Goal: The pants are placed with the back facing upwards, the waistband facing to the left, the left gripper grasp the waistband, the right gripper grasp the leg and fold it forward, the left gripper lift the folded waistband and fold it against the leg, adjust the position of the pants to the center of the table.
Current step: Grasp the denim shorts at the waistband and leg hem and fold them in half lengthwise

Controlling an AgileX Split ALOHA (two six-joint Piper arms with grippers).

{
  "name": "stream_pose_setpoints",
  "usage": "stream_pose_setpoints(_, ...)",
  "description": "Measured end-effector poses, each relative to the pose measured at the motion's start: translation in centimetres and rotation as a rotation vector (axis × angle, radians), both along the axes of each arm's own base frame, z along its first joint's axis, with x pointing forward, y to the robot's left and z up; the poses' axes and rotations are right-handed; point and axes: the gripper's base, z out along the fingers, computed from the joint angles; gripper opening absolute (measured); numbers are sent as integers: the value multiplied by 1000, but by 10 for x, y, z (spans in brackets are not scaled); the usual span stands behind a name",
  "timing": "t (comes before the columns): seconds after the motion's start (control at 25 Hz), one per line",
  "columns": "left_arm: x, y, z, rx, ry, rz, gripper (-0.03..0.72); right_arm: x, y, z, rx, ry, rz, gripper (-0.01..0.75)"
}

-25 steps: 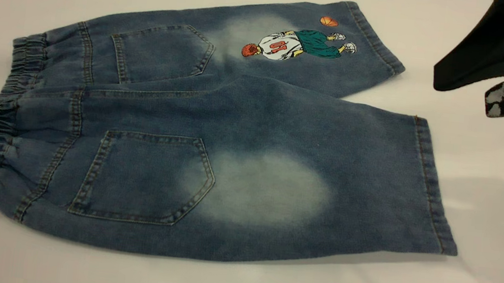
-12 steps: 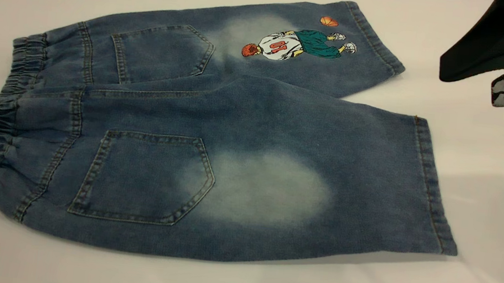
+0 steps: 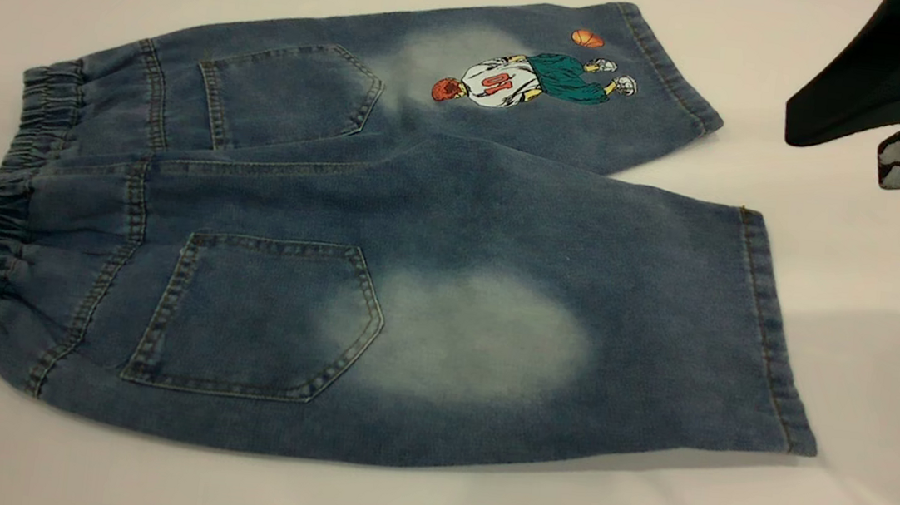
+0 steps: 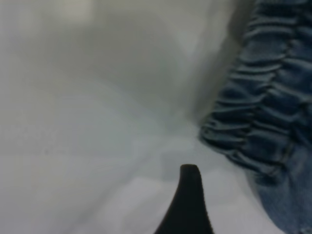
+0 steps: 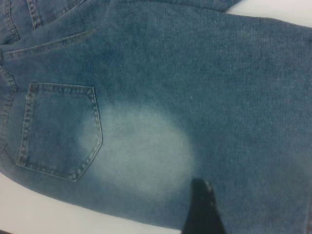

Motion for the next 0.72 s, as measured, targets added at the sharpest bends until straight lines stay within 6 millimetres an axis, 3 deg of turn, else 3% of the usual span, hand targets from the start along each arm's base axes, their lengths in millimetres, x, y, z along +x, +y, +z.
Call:
stream_pose_setpoints(0.2,-2,0,-11,-4,40,5,552,0,0,0,-2,-2,1,427)
stream_pose_setpoints(0.72,3,3,-14,27,-4,51,542,0,0,0,-6,-7,7,427)
